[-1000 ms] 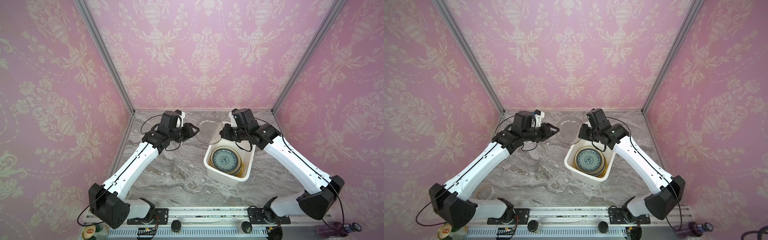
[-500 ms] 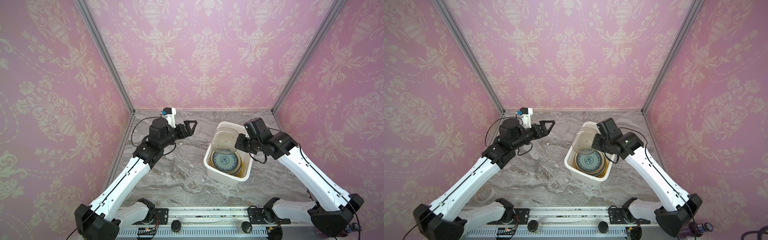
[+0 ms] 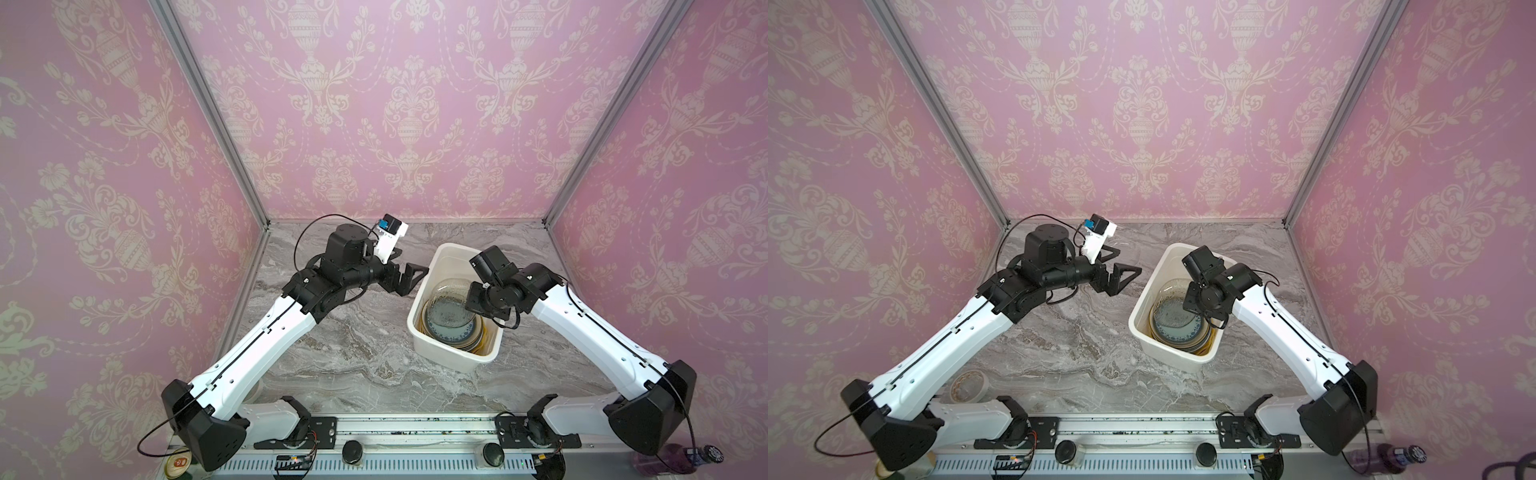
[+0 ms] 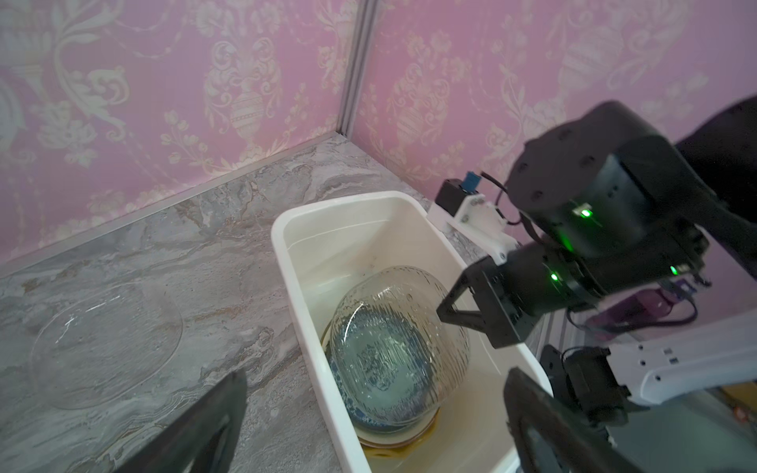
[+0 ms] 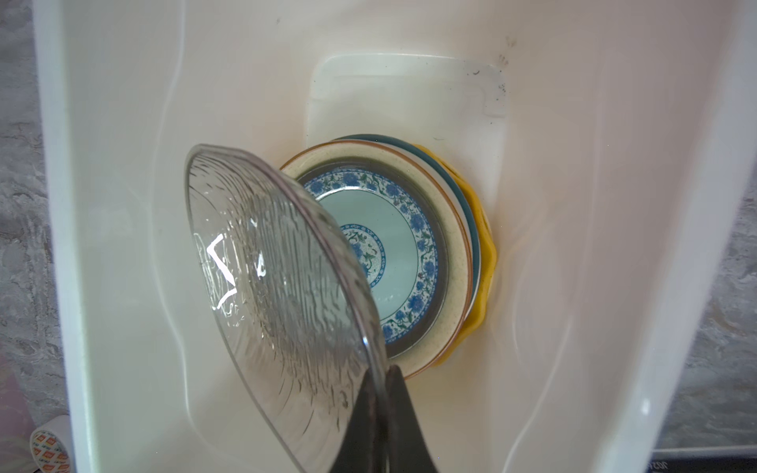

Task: Place the plates into the plastic bin on the countertop
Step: Place the plate in the plastic bin.

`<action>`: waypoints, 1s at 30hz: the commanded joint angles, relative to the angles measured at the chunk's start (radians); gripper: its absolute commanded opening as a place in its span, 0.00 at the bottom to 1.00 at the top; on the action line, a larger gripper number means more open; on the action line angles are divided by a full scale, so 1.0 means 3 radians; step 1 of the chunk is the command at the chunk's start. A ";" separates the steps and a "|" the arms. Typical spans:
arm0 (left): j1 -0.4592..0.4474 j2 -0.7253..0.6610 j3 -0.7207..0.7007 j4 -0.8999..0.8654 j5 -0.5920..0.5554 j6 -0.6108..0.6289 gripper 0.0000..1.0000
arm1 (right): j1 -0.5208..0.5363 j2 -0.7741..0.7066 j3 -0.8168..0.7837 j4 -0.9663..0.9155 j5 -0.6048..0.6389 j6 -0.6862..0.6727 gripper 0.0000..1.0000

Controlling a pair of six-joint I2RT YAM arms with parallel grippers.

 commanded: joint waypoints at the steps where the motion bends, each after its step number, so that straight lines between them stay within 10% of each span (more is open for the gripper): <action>1: -0.0166 -0.0114 0.0049 -0.0713 0.0154 0.1028 0.99 | -0.0023 0.0044 -0.0096 0.0058 -0.0031 0.0045 0.00; 11: -0.0559 -0.0146 0.0084 -0.1383 0.0046 0.1889 0.99 | -0.0071 0.0131 -0.0320 0.0275 -0.0119 0.0081 0.01; 30: -0.0738 0.0039 0.0189 -0.1227 -0.0062 0.1886 0.99 | -0.0196 0.0199 -0.0635 0.0459 -0.0215 0.0086 0.10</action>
